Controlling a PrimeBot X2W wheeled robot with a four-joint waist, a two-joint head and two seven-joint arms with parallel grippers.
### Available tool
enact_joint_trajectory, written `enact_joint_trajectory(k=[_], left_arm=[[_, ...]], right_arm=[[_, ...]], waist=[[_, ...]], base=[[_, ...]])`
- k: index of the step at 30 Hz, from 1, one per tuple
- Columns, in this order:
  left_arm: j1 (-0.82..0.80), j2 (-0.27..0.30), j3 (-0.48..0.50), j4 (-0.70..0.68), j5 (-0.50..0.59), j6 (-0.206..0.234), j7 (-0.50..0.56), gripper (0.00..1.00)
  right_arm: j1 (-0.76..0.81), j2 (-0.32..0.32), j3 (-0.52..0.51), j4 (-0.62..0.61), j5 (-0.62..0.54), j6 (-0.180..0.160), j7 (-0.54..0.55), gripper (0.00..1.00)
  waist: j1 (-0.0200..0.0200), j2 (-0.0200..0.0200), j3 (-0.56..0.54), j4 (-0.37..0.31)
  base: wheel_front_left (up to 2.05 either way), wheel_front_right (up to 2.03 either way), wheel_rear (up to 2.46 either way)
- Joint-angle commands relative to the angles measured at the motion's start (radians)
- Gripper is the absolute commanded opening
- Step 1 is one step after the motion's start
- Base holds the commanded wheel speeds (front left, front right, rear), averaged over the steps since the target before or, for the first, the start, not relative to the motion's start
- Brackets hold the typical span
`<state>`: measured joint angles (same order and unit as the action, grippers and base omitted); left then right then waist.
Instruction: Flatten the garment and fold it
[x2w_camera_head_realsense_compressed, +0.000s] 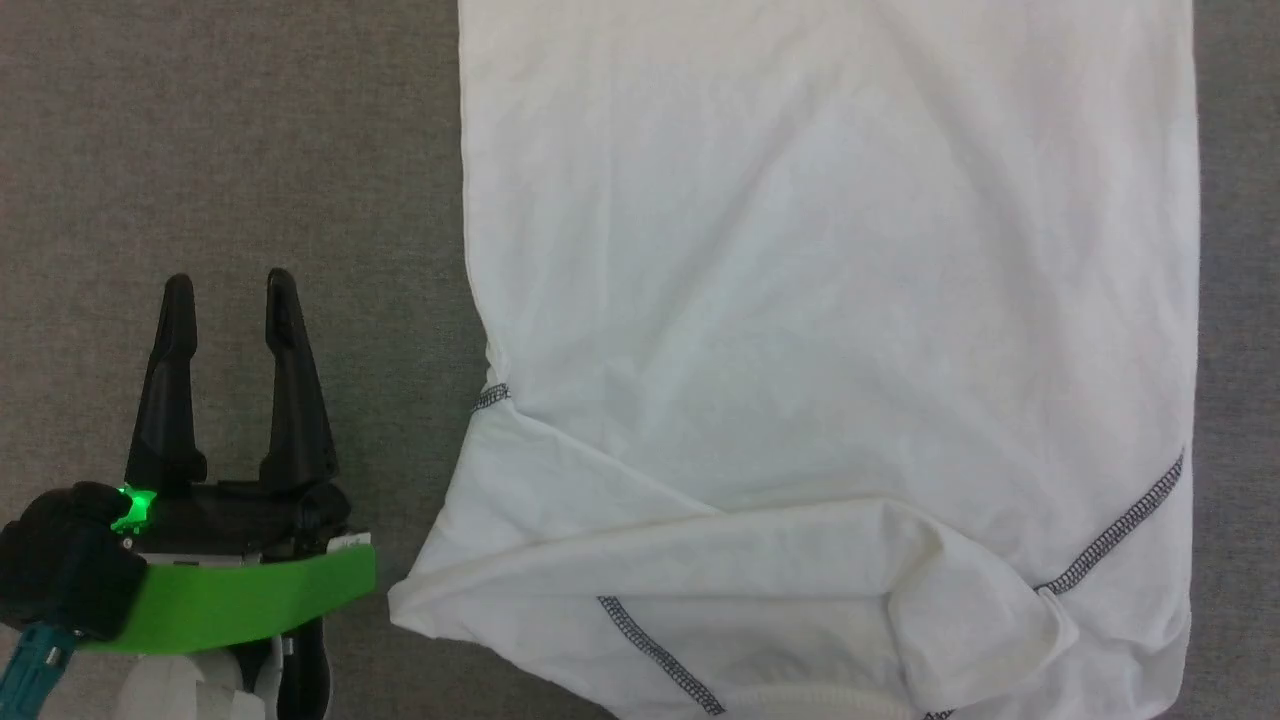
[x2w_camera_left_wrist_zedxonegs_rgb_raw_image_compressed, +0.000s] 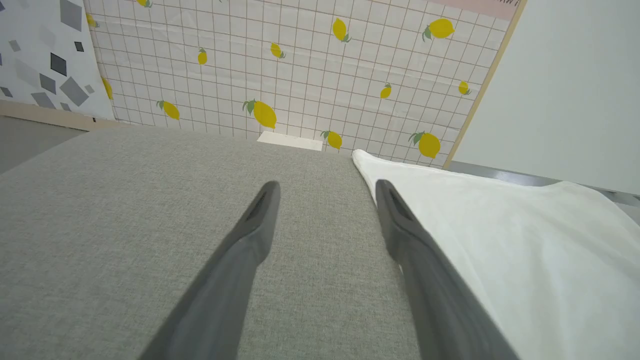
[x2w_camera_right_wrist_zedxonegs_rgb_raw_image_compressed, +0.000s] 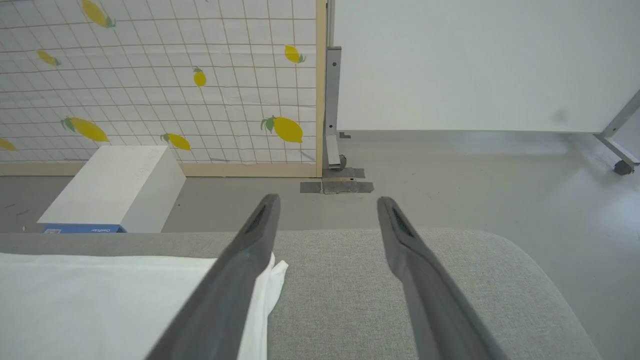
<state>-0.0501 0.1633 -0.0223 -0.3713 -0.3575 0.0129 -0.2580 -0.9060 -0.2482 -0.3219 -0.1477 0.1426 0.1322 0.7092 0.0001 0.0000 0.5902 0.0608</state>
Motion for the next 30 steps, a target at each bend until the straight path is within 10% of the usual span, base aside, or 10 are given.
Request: enact_joint_trajectory(k=[1, 30], left_arm=[[-0.021, -0.006, -0.001, -0.002, 0.009, -0.011, -0.004, 1.0], [-0.105, -0.084, 0.013, 0.051, 0.041, -0.106, -0.004, 1.0]], right_arm=[[-0.034, -0.002, -0.018, 0.028, -0.02, -0.002, 0.028, 1.0], [-0.048, -0.077, 0.048, 0.144, -0.051, -0.002, 0.181, 1.0]], waist=[[-0.0001, 0.0, 0.088, 0.029], [-0.0001, 0.0, 0.23, 0.123]], base=[[0.0, 0.0, 0.0], [0.0, 0.0, 0.0]])
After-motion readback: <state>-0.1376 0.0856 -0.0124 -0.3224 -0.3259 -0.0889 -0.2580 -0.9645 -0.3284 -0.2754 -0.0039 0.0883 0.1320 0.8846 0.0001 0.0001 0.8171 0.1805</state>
